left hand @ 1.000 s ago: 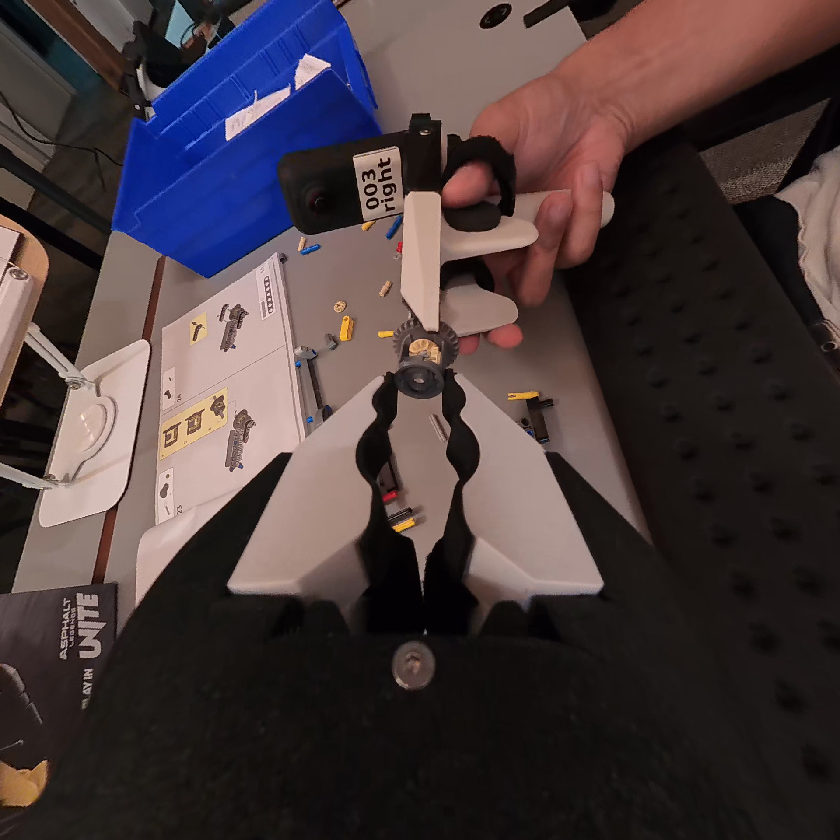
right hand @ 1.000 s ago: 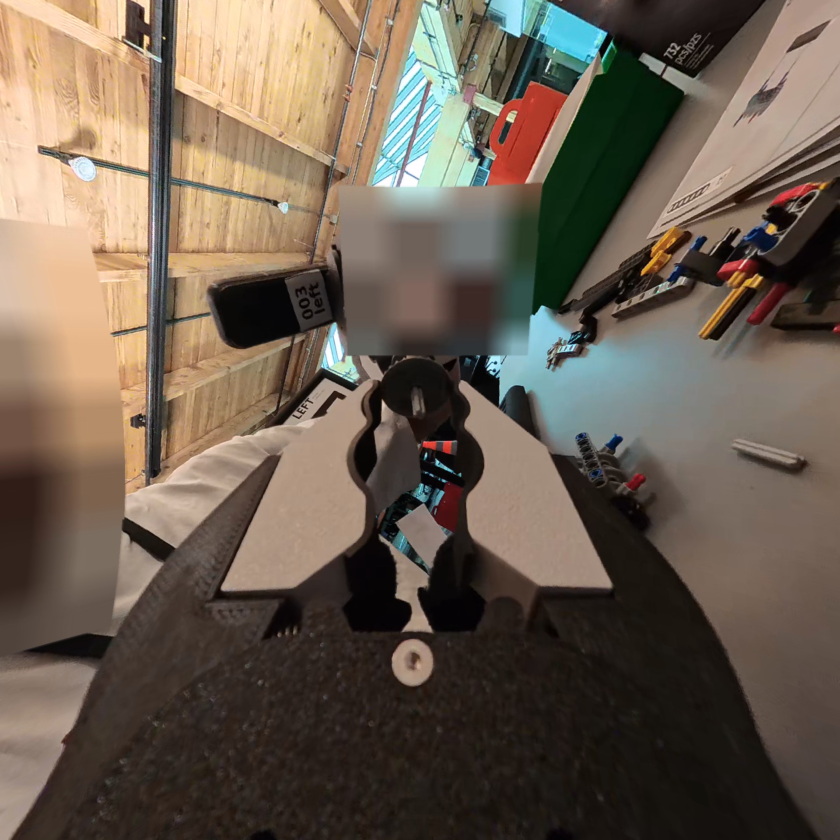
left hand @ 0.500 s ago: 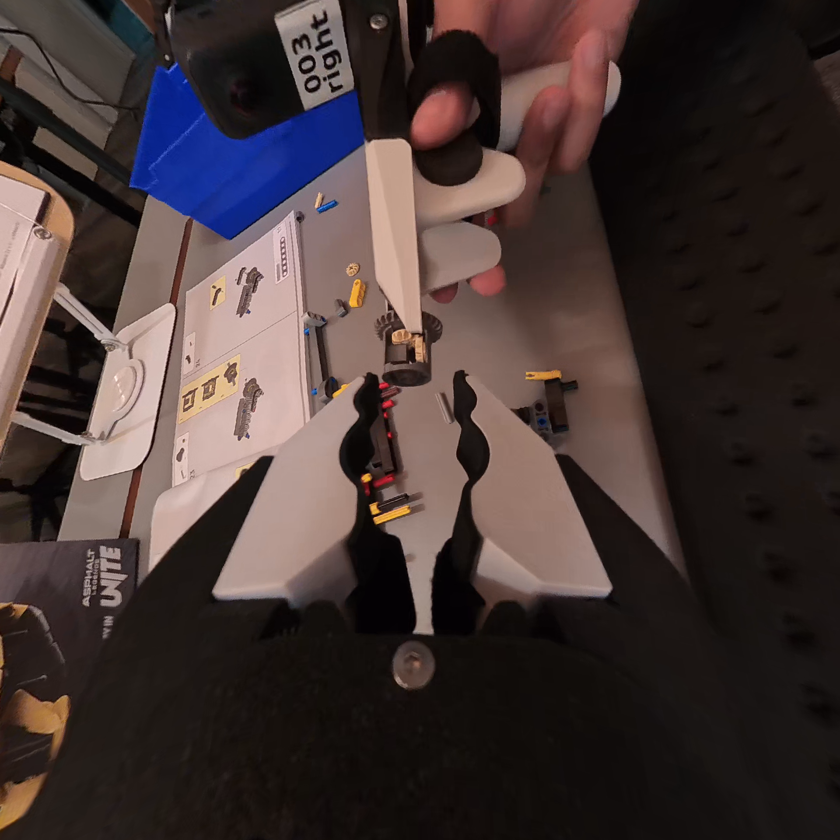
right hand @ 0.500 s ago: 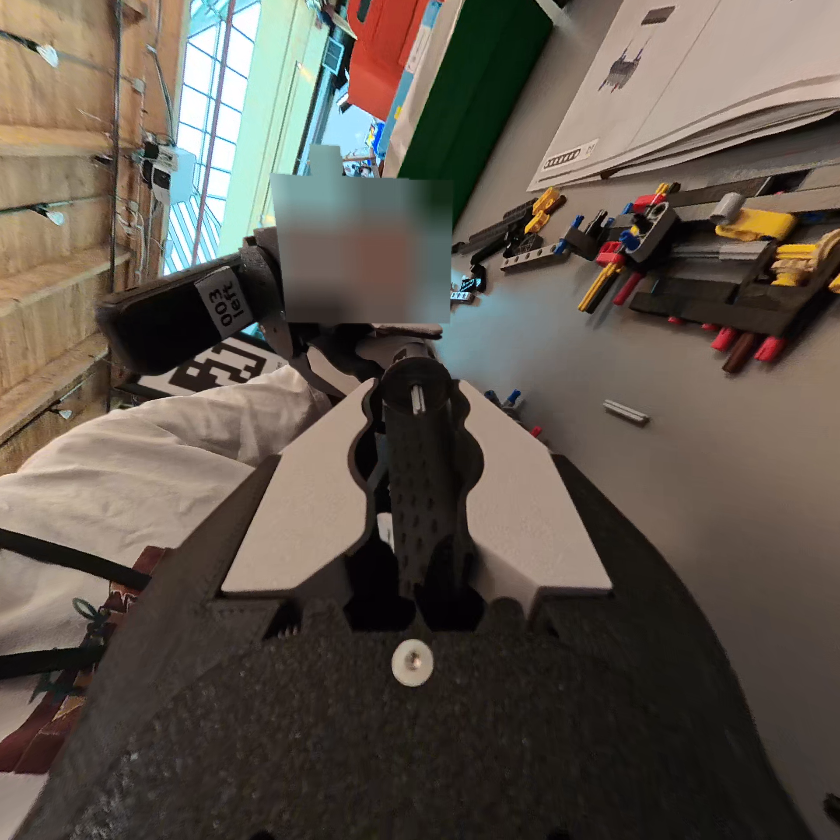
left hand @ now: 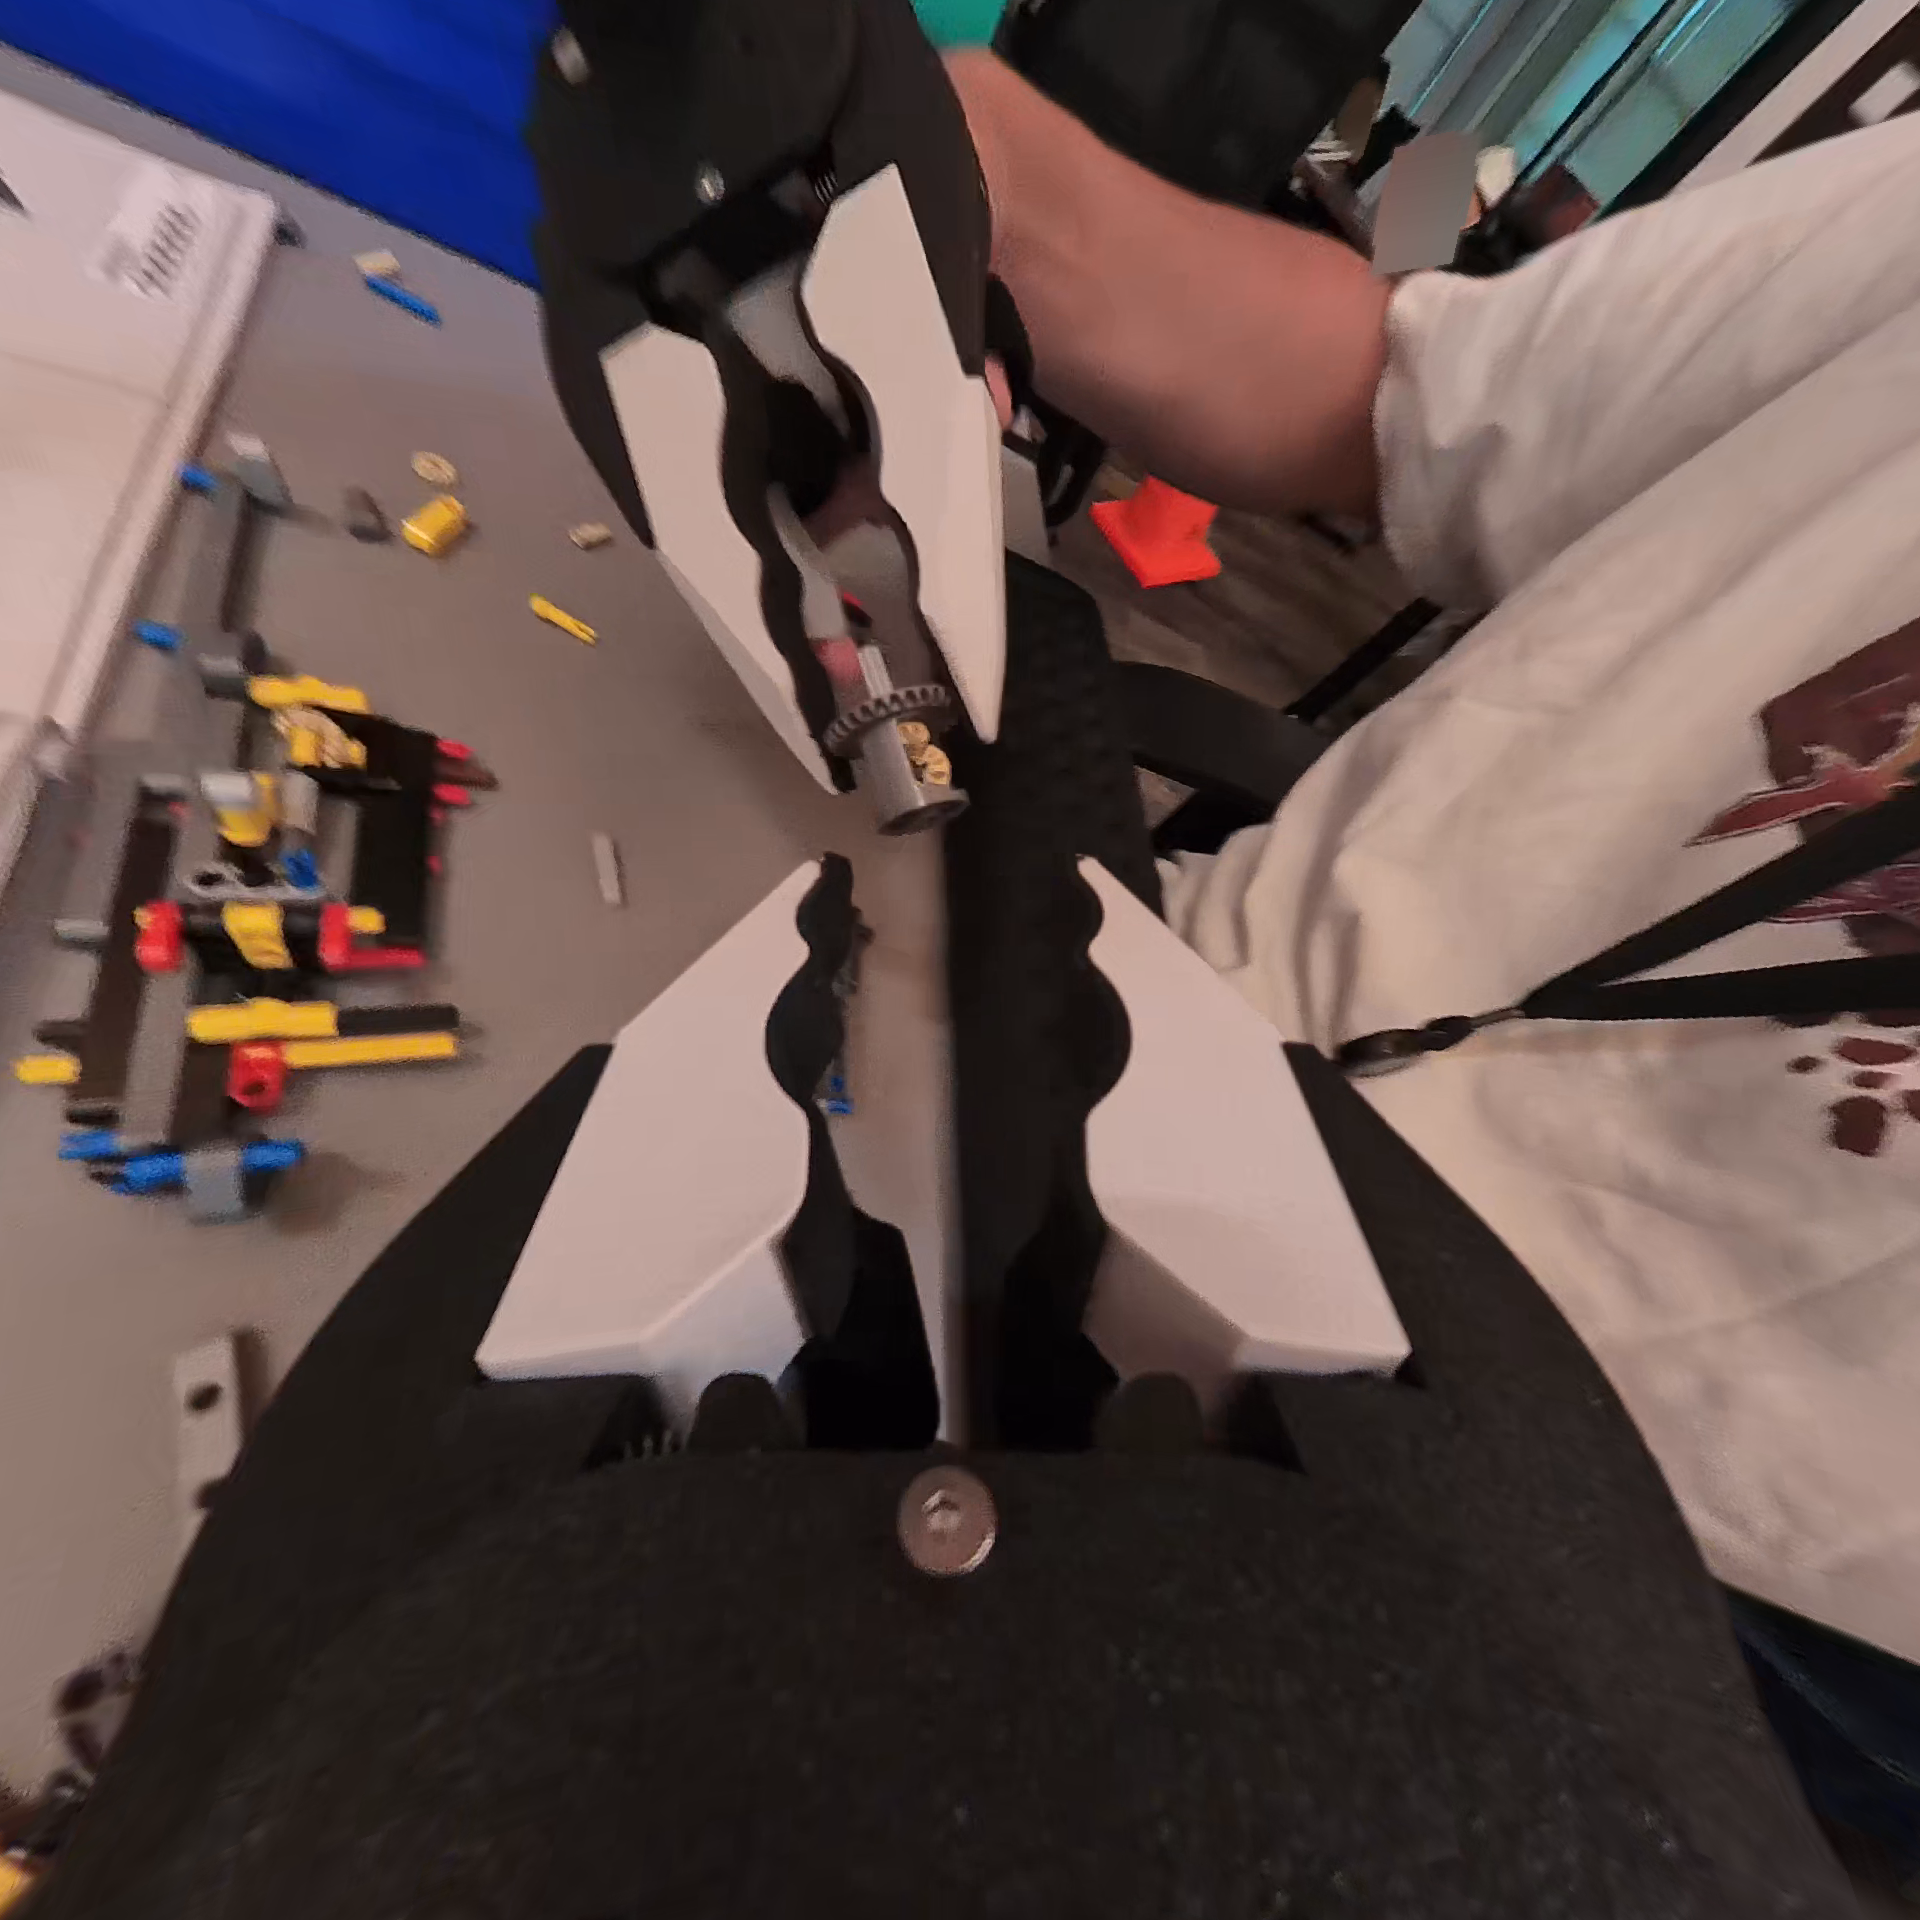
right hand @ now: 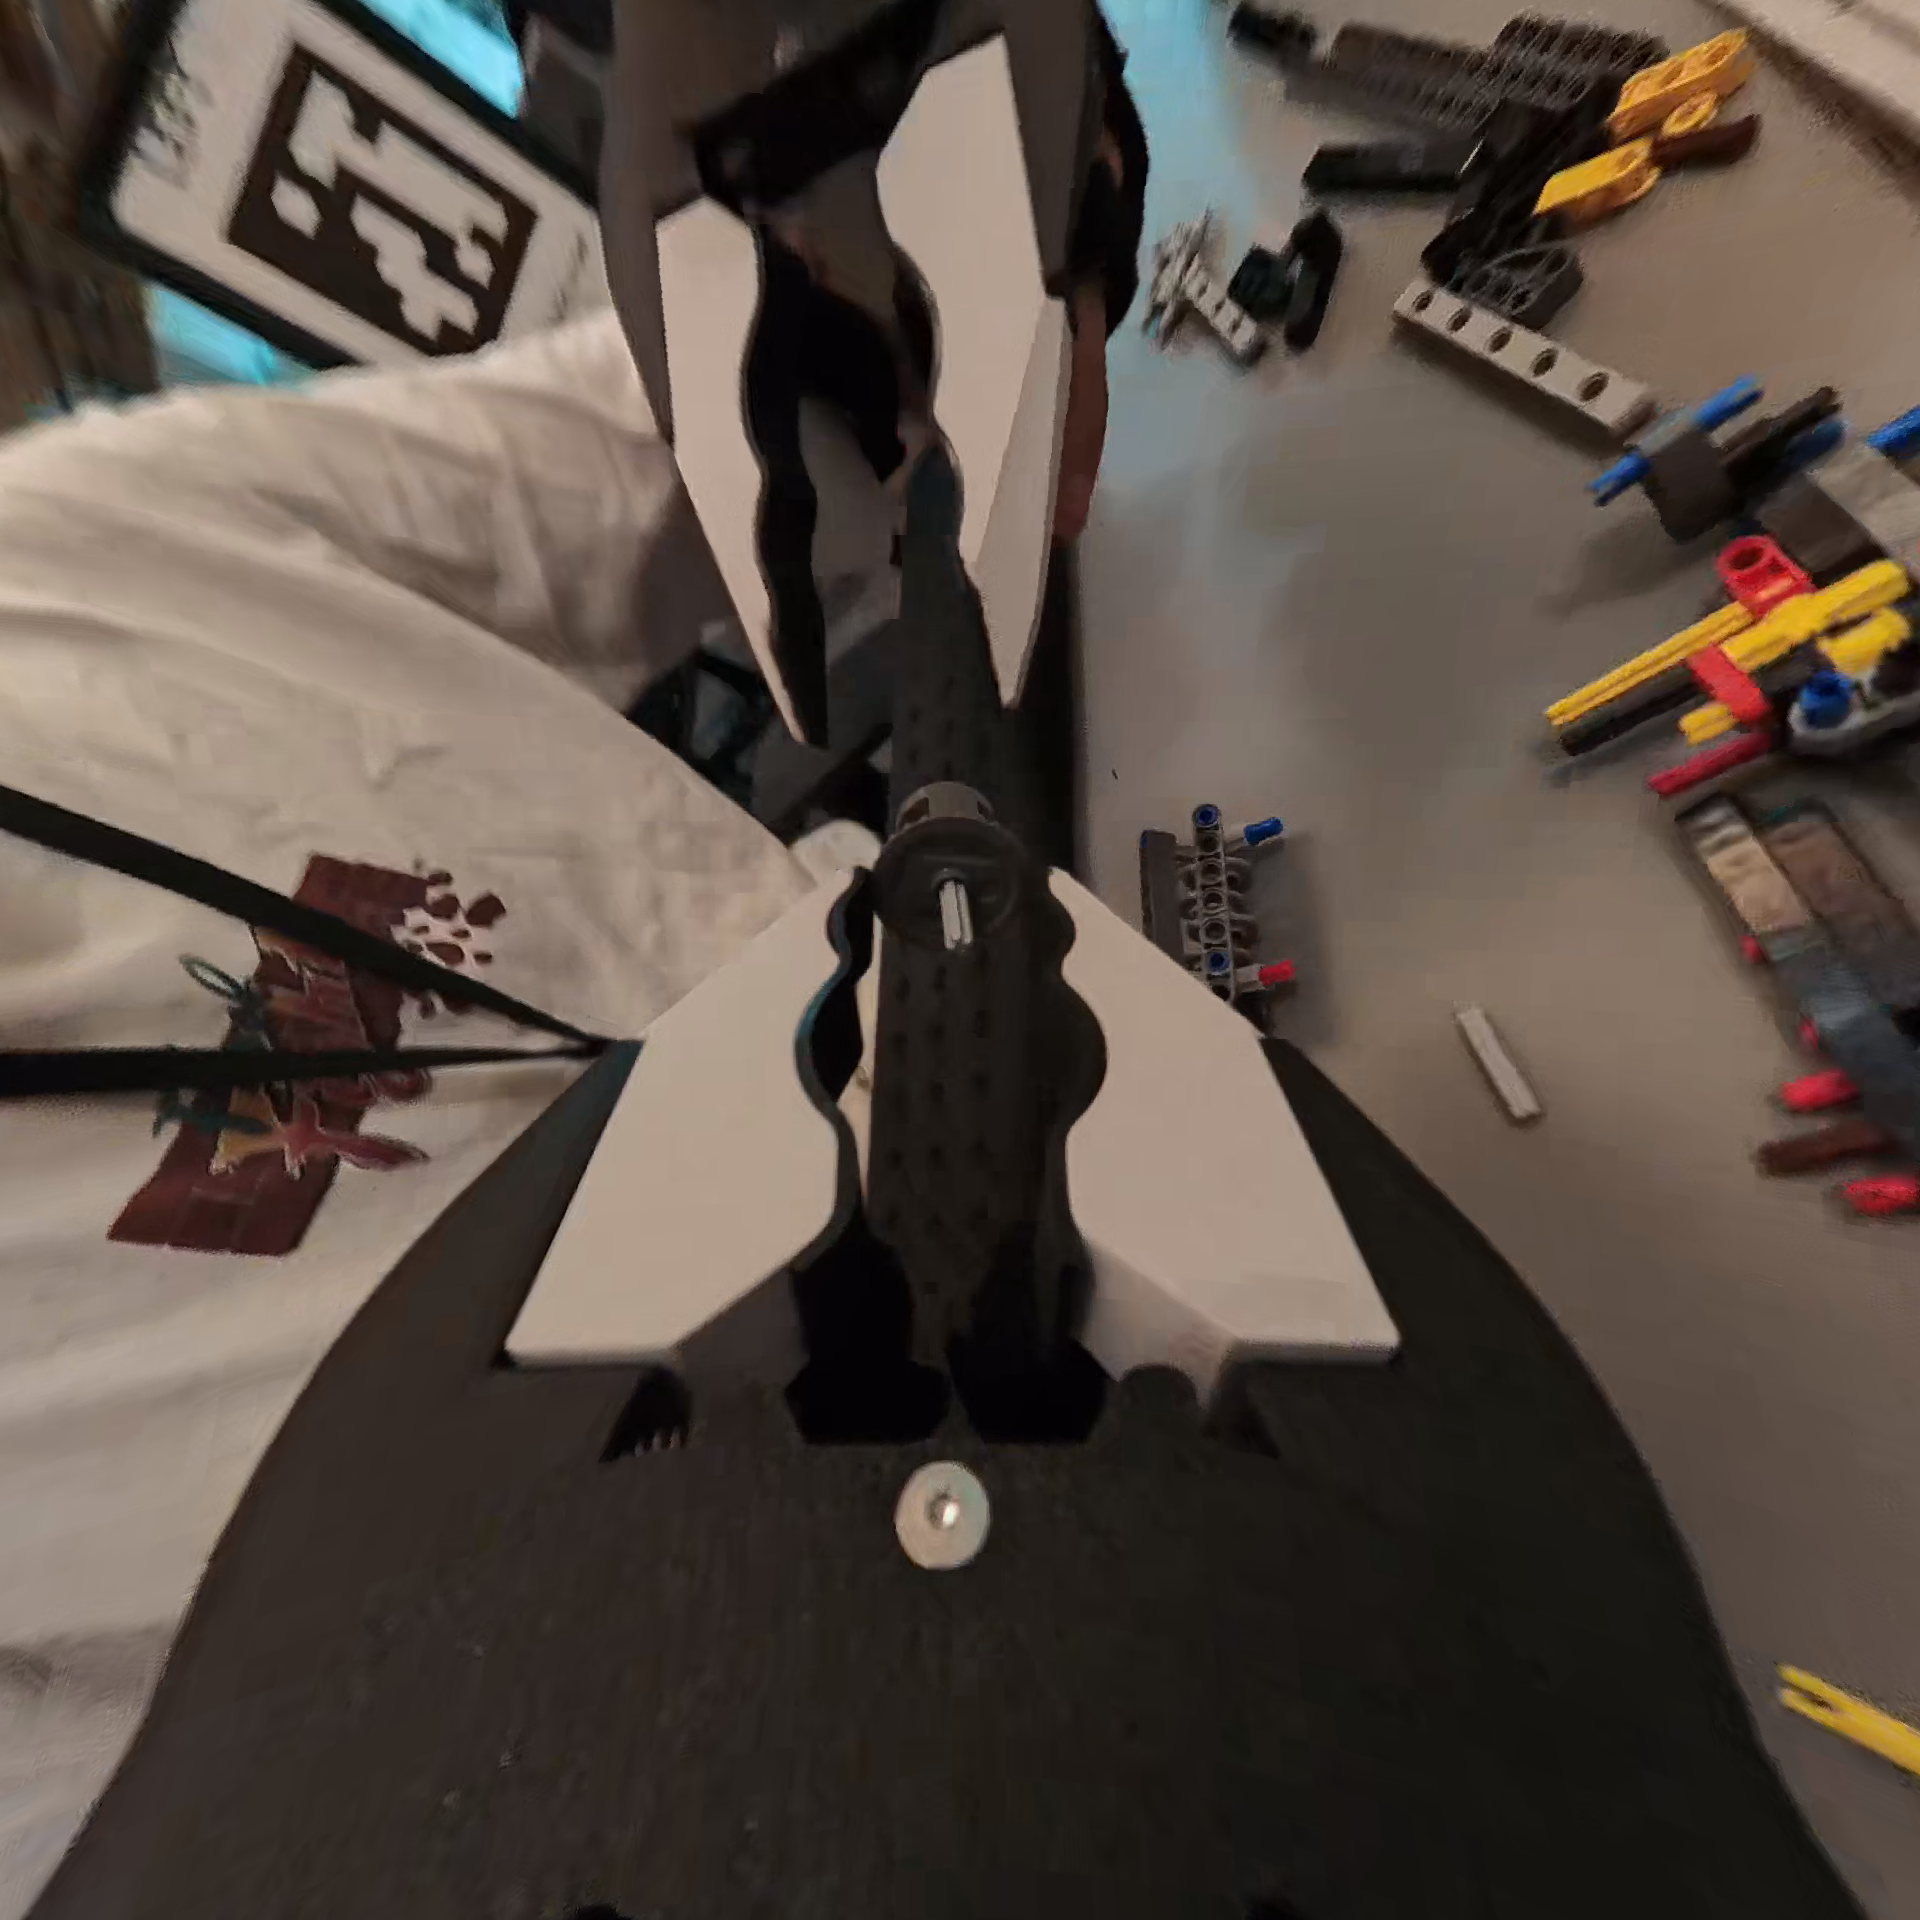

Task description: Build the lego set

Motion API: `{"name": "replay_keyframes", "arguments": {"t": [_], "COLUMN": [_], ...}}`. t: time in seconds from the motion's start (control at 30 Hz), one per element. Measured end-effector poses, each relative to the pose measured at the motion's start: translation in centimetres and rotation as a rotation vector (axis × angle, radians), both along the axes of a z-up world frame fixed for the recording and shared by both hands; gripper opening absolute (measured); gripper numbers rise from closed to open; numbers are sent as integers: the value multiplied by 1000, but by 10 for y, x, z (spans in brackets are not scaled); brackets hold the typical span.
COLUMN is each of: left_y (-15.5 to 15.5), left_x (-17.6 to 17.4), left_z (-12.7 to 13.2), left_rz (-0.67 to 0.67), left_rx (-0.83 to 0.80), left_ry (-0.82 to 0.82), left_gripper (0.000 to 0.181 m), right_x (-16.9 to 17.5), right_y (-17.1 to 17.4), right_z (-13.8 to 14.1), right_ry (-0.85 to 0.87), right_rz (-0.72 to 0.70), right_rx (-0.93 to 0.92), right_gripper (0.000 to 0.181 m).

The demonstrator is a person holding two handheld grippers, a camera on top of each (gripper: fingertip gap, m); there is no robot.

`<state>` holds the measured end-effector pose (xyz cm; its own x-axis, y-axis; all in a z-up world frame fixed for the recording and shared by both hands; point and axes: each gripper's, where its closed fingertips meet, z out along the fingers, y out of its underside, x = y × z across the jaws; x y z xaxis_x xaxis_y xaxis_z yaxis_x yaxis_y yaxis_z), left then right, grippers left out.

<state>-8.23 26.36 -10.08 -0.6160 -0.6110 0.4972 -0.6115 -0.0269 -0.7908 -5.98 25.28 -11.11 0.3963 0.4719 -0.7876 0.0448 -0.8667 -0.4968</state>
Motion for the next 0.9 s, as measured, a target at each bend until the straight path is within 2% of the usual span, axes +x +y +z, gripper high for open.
{"name": "replay_keyframes", "arguments": {"t": [0.2, 0.33, 0.47, 0.9], "left_y": [2, 0, 7, 4], "left_x": [-11, -12, -9, -7], "left_z": [-11, -11, -14, -21], "left_rz": [-16, -12, 32, 49], "left_rx": [-17, -50, -57, -16], "left_ry": [106, 107, 105, 114], "left_gripper": [32, 26, 13, 10], "right_x": [-19, -28, -31, -27], "right_y": [4, 9, 15, 16], "right_z": [-1, -4, -11, -15], "right_ry": [-198, -274, -314, -347], "right_rz": [358, 485, 523, 570], "right_rx": [20, 0, -15, -33], "right_gripper": [29, 29, 29, 30]}}
